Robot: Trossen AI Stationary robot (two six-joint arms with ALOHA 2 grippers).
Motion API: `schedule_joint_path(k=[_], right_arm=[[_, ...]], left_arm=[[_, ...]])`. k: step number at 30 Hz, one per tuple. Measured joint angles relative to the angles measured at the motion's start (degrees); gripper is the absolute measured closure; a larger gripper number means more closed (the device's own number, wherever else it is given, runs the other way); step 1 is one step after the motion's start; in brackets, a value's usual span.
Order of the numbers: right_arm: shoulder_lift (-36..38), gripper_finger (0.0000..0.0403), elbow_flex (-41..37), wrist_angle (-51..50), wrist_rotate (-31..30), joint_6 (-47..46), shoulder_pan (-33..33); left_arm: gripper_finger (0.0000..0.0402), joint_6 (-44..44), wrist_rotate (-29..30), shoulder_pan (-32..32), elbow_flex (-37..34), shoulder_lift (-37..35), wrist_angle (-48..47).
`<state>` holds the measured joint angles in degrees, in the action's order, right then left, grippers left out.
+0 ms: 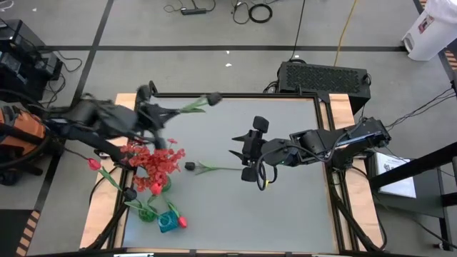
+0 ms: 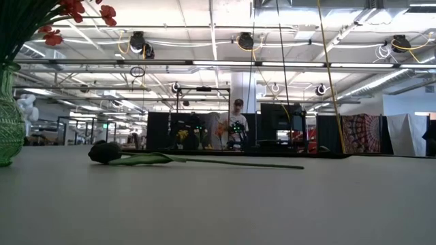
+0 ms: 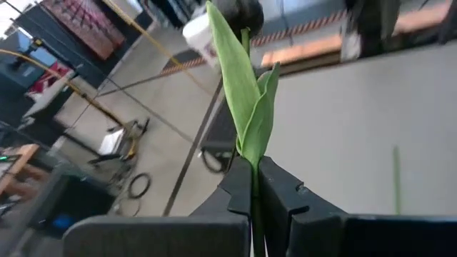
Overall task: Sort flowers into vase by color
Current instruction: Put the right black flower into the blue vase
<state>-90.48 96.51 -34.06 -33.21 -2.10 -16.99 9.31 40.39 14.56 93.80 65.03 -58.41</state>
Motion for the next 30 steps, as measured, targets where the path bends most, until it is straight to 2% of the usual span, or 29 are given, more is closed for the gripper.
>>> schedule_joint_path(k=[5,13,24,27,30], right_arm=[[-0.4,0.0238,0.0,4.2,0.4,2.9,0.0],[-0.4,0.0238,-4.1,11.5,0.5,8.1,0.0],[-0.3,0.0238,-12.0,16.5,0.1,7.2,0.0],[-0.4,0.0238,-13.3,17.4,0.2,7.1,0.1],[-0.3,0.0238,-14.8,18.9,0.1,6.4,0.4]], left_arm=[[0.0391,-1.6,-3.8,2.3,-0.5,-7.0,0.7],[0.0391,-1.7,-8.9,5.3,-5.1,-15.4,3.3],[0.0391,0.5,-14.6,7.2,-23.0,-30.7,16.6],[0.0391,3.2,-19.1,7.2,-28.5,-35.1,23.8],[0.0391,5.1,-26.0,7.2,-32.9,-38.6,31.5]])
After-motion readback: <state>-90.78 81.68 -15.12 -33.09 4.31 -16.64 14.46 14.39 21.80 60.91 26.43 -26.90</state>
